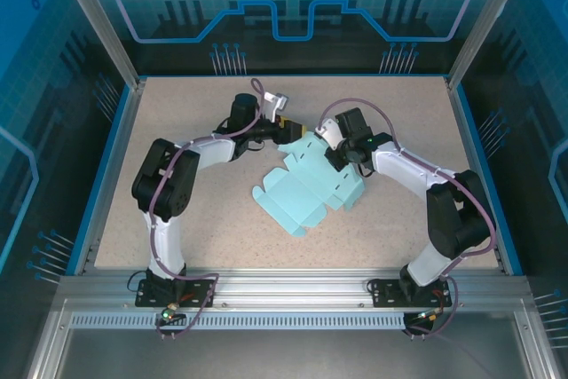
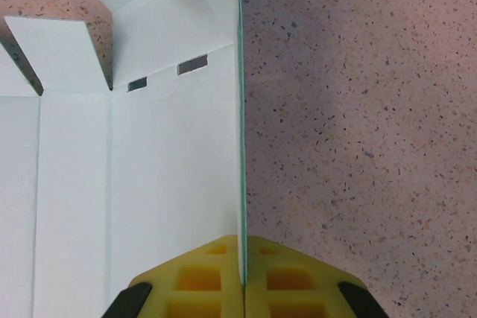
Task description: Fold the paper box
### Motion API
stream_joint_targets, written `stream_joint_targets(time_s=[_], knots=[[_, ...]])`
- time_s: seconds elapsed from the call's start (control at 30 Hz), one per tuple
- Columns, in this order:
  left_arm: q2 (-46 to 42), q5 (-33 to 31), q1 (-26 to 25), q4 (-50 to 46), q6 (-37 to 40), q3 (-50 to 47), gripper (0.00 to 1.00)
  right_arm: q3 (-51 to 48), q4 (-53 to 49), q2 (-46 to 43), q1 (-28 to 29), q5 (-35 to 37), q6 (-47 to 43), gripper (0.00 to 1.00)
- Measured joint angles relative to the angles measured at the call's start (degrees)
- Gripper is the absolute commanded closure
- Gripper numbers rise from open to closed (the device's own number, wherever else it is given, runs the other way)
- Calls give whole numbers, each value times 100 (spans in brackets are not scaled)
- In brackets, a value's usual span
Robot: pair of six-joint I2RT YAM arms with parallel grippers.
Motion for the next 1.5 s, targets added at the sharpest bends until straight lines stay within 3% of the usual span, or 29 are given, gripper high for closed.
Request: stream_joint_targets(time_s=[0.9, 1.5], knots=[[-341, 179, -245, -212, 452, -435, 40, 46, -188, 0, -7, -46, 66, 100], [-579, -210, -570, -1014, 1281, -422, 40, 63, -238, 11, -37, -155, 111, 100]])
